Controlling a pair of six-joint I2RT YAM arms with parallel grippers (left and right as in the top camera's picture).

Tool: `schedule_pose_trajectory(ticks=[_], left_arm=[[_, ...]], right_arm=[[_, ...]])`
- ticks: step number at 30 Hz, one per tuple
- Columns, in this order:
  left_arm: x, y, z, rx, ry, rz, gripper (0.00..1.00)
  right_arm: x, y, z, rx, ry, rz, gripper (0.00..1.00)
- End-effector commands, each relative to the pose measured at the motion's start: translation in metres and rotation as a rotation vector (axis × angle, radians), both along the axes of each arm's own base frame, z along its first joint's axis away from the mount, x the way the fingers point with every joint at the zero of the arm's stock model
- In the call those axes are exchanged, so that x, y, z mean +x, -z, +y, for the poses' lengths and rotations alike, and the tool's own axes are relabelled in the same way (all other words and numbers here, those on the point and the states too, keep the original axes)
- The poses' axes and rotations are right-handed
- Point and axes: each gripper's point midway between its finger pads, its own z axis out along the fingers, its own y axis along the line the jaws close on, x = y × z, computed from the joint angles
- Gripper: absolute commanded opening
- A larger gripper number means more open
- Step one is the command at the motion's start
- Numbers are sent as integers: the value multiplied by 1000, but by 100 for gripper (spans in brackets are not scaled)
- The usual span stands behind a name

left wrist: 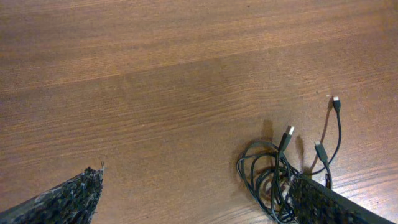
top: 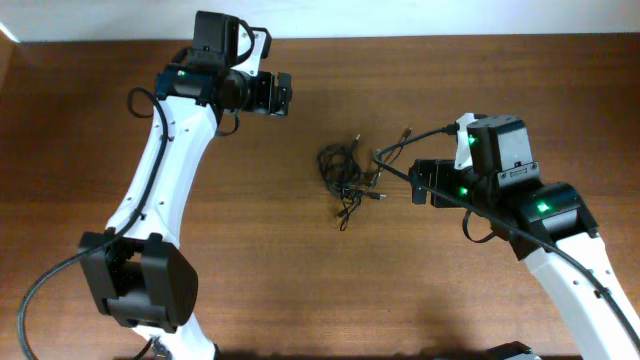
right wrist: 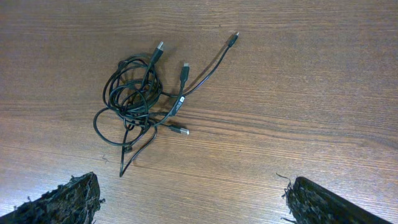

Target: Untangle cables

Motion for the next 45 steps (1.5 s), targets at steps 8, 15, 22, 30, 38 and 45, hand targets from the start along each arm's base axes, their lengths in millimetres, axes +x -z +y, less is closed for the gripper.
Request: schedule_pose_trajectory(ticks=[8,15,22,30,38,45], left_arm=[[11,8,-1,6,-2,-4,99],[14,37,-2,13,0,56,99],[14,37,-2,13,0,59,99],[10,44,-18,17,33,74,99],[11,83,-29,32,52,148,99],[10,118,-38,45,71,212,100]], right_arm=[[2,-5,3,-1,-14,-12,99],[2,-5,3,-1,-14,-12,99],[2,-5,3,-1,-14,-12,99],[2,-5,3,-2,-14,-11,99],[2,-5,3,-2,-14,-12,99],[2,-5,3,-2,-14,-12,99]])
